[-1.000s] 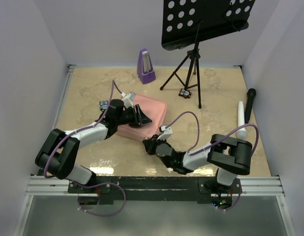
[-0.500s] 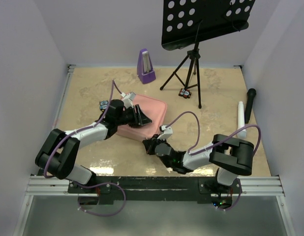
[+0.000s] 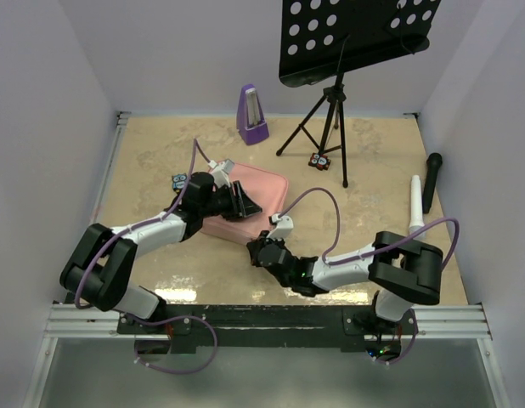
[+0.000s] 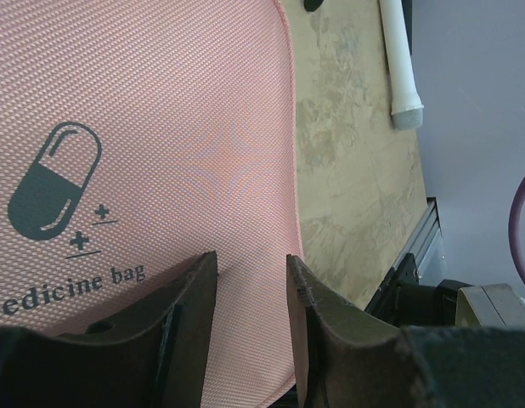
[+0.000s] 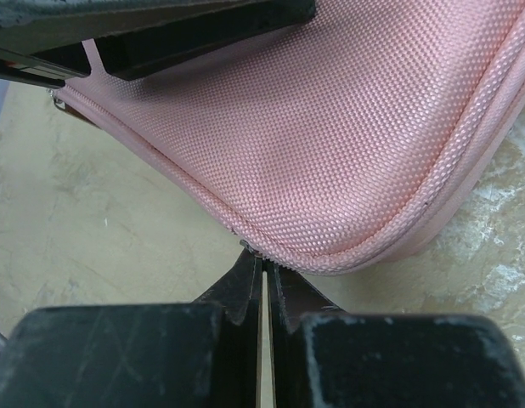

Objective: Organize the medicine kit
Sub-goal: Zip the medicine box at the center of the board.

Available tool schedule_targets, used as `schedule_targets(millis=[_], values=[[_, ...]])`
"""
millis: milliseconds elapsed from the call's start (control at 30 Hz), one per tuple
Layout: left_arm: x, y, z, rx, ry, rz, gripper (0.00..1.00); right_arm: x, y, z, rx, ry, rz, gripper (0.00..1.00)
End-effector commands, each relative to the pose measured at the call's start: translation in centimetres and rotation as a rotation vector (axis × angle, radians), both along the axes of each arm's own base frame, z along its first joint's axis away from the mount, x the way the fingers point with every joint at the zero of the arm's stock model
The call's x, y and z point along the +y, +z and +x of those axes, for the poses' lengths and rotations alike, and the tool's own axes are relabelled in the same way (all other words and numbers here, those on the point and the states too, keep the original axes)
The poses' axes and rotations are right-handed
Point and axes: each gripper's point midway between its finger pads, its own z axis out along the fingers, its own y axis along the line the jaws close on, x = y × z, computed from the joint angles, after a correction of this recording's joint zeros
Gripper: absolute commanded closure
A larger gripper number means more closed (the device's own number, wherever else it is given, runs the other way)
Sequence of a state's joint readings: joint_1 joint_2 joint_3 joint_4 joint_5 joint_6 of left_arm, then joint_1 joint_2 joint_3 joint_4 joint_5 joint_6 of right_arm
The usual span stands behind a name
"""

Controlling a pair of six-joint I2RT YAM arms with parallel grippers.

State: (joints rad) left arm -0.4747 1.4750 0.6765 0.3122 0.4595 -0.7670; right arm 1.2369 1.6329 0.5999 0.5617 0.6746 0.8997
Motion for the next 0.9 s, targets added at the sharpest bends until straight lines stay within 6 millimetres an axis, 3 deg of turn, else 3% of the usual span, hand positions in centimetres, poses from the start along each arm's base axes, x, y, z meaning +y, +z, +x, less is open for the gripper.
schedule_targets(millis=[0, 367, 533, 733, 867], values=[[1.5, -2.2, -0.7, 0.074, 0.045, 0.091, 0.56, -2.9, -1.7, 0.2, 0.025, -0.043, -0.152, 1.0], [2.4, 1.6, 0.4, -0.011, 0.108, 0.085, 0.52, -3.7, -0.9, -0.8, 0.041, 0.005, -0.148, 1.0], [3.5, 3.1, -0.3, -0.03, 0.162, 0.076, 0.32, -3.5, -0.9, -1.1, 0.041, 0.027, -0.149, 1.0], [6.6, 5.1, -2.2, -0.057, 0.339, 0.004, 0.12, -3.4, -0.8, -1.2, 0.046, 0.035, -0.143, 1.0], [8.6, 4.3, -4.2, 0.018, 0.439, -0.009, 0.04, -3.3, -0.8, -1.2, 0.049, 0.038, -0.139, 1.0]])
